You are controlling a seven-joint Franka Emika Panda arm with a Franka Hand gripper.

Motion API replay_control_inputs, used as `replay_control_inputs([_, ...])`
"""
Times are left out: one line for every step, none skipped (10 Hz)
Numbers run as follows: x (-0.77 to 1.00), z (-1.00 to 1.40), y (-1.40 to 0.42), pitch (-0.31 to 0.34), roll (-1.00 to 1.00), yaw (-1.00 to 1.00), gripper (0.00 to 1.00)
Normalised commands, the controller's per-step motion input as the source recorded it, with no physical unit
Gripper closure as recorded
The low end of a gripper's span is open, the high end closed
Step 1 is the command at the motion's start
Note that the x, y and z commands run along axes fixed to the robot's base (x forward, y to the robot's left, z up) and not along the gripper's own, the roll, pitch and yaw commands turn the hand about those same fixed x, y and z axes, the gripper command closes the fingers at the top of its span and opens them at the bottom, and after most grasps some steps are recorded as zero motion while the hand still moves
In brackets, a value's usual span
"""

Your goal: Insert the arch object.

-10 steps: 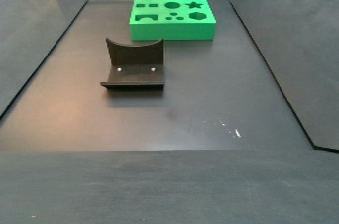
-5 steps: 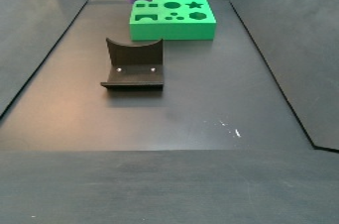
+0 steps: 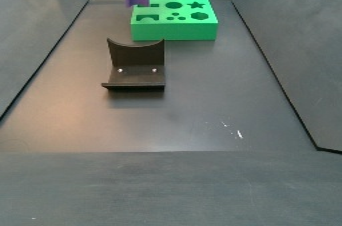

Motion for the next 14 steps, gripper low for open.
replay_control_inputs([0.03, -0.17, 0.0, 0.0, 0.19, -0.49, 1.0])
replay_control_inputs([-0.22, -0.21, 0.01, 0.0, 0.1, -0.08, 1.0])
replay_control_inputs([-0.17, -0.29, 0.0, 0.0, 0.07, -0.14, 1.0])
replay_control_inputs([-0.2, -0.33, 0.0, 0.0, 0.02, -0.14, 1.0])
replay_control_inputs([-0.11, -0.25, 0.0, 0.0, 0.0, -0.09, 1.0])
replay_control_inputs([0.0, -0.19, 0.0, 0.016, -0.01, -0.11, 1.0])
replay_control_inputs([0.0, -0.19, 0.0, 0.027, 0.0, -0.19, 1.0])
replay_control_inputs([-0.03, -0.21, 0.0, 0.011, 0.0, -0.14, 1.0])
replay_control_inputs([-0.13, -0.22, 0.03, 0.0, 0.0, -0.06, 1.0])
replay_control_inputs([-0.17, -0.21, 0.02, 0.0, 0.0, 0.0, 1.0])
replay_control_inputs([-0.19, -0.2, 0.01, 0.0, 0.0, 0.0, 1.0])
replay_control_inputs([-0.13, -0.18, 0.03, 0.0, 0.0, 0.0, 1.0])
replay_control_inputs([-0.01, -0.21, 0.0, 0.0, -0.02, 0.0, 1.0])
replay_control_inputs([0.13, -0.29, 0.0, 0.0, -0.06, -0.05, 1.0])
